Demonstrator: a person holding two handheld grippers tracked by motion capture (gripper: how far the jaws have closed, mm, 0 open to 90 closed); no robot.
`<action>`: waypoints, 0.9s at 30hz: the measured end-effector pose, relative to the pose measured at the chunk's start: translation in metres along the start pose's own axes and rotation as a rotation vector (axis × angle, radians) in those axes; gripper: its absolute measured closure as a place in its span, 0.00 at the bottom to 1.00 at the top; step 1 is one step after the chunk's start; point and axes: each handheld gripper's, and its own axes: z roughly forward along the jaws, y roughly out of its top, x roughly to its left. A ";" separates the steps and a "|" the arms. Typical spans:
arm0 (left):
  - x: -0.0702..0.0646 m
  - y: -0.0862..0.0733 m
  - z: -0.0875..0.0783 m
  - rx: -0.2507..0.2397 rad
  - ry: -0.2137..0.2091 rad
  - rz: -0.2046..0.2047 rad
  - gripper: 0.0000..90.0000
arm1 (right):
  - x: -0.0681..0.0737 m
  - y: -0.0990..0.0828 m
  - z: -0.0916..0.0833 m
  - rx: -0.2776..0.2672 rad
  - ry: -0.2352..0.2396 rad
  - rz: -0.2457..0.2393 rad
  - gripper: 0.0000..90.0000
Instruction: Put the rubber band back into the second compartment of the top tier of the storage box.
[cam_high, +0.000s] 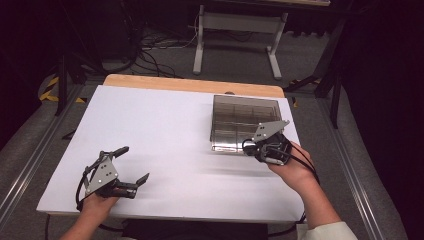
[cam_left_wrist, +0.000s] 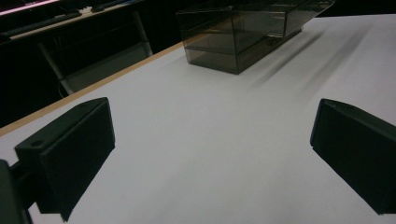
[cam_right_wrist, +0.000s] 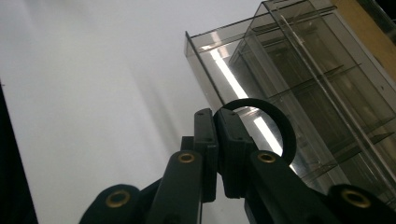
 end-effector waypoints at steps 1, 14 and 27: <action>0.000 0.000 0.000 0.001 0.000 0.002 0.01 | -0.002 0.001 0.001 0.005 0.005 -0.002 0.97; 0.000 0.000 0.000 -0.001 -0.002 0.001 0.01 | -0.012 0.009 0.007 0.011 -0.028 0.064 0.97; 0.000 0.000 0.000 0.004 -0.008 0.010 0.01 | -0.030 0.013 0.013 0.023 -0.051 0.158 0.97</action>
